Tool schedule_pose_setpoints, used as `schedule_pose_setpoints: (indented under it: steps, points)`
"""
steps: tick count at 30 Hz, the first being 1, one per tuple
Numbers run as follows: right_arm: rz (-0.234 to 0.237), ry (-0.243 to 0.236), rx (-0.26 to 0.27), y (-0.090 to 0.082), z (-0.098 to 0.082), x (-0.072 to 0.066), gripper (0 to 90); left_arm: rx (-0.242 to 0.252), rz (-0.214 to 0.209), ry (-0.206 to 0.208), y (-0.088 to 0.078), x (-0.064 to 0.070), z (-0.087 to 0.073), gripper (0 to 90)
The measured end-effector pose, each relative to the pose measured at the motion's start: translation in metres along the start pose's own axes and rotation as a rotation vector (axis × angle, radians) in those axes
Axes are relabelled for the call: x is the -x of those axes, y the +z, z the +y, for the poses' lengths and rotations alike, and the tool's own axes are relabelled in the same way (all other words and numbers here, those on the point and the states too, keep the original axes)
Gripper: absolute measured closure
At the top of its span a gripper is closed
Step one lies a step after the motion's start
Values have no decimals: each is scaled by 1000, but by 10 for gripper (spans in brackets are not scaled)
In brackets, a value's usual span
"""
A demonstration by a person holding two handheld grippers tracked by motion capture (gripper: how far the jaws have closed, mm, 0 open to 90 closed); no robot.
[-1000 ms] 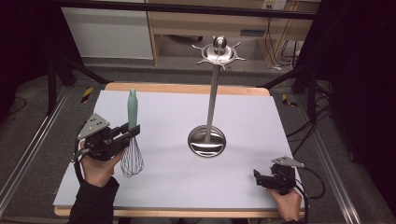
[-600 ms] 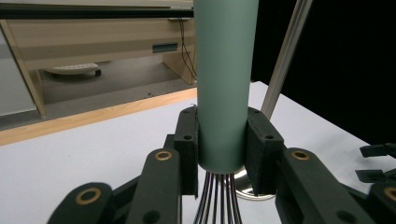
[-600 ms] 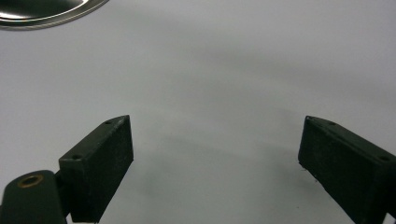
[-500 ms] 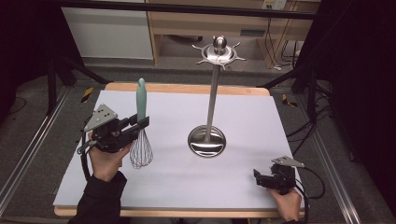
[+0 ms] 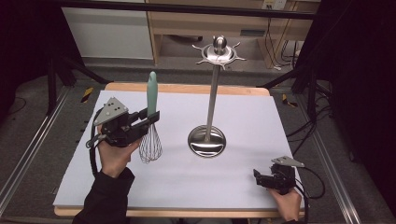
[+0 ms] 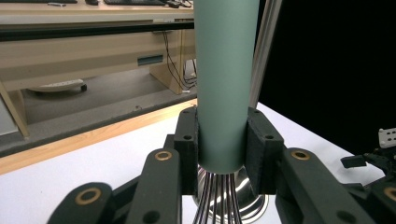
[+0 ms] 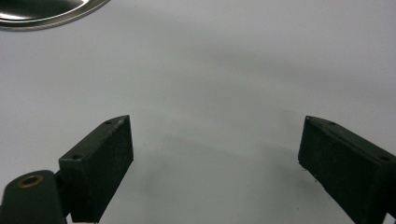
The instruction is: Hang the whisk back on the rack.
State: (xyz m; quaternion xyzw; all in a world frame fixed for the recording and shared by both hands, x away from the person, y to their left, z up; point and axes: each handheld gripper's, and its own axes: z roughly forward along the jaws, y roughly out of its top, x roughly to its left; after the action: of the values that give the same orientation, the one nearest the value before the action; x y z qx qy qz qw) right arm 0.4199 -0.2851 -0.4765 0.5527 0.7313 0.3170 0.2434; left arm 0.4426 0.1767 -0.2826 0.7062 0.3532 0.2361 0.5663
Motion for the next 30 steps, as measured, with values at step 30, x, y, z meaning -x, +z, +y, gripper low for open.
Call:
schedule_pose_setpoints:
  steps: [30]
  points:
    - [4,11,1,0,0,0,107,-13,-52,49,28,21,27,684]
